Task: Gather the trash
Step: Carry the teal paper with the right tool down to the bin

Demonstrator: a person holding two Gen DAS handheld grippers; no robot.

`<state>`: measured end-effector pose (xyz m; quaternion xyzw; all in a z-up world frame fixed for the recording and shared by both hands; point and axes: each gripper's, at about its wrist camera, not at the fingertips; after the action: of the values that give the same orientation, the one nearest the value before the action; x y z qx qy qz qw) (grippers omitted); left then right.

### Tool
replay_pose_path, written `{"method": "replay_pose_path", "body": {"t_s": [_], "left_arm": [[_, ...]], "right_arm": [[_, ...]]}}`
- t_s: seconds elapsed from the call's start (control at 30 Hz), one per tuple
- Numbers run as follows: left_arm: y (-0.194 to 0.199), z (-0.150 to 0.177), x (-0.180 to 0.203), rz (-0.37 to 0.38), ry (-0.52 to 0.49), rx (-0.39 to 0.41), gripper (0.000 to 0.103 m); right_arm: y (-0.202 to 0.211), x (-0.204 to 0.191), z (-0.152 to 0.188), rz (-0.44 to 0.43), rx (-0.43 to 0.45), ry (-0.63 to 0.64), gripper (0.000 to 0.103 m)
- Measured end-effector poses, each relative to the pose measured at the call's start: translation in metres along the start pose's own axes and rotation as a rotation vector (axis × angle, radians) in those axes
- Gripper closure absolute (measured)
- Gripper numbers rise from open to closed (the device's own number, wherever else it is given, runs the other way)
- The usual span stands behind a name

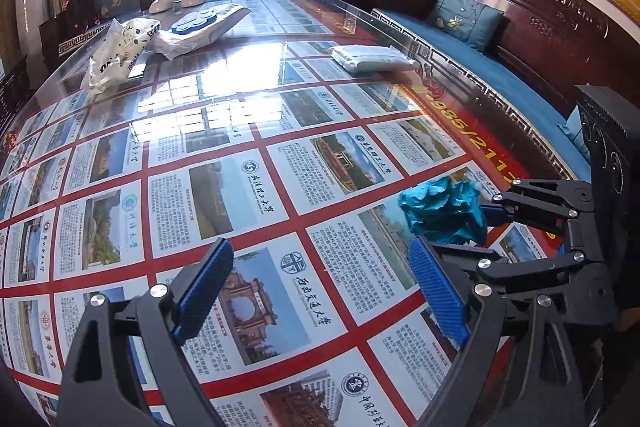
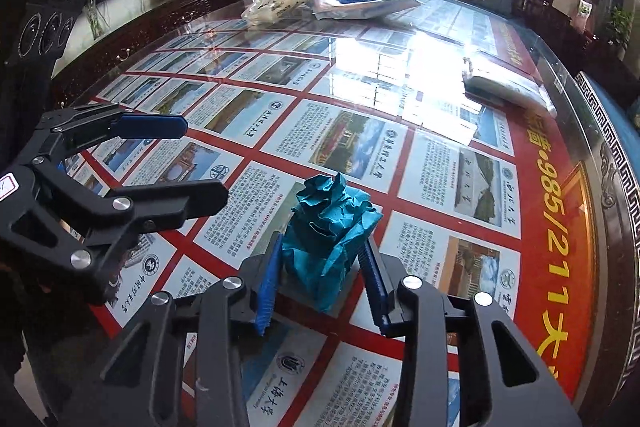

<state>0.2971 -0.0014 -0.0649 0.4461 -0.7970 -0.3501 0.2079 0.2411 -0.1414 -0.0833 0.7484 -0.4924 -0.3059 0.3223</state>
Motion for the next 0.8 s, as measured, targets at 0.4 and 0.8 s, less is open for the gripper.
{"method": "replay_pose_path", "body": {"t_s": [0.4, 0.8], "left_arm": [[0.042, 0.036, 0.056, 0.026, -0.108, -0.018, 0.014], [0.129, 0.135, 0.154, 0.074, -0.286, -0.031, 0.014]], "right_arm": [[0.057, -0.005, 0.055, 0.014, 0.009, -0.01, 0.067], [0.156, -0.046, 0.179, 0.042, 0.02, -0.026, 0.067]]}}
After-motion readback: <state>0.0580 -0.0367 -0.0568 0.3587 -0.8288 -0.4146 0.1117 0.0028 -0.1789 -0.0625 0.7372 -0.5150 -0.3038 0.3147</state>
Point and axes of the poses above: each gripper's, at about its wrist camera, not at the fingertips, and y roughly against the way its jaws point, x to its right, z to its underside, and after that the axes turned 10 degrees about -y, right-handed
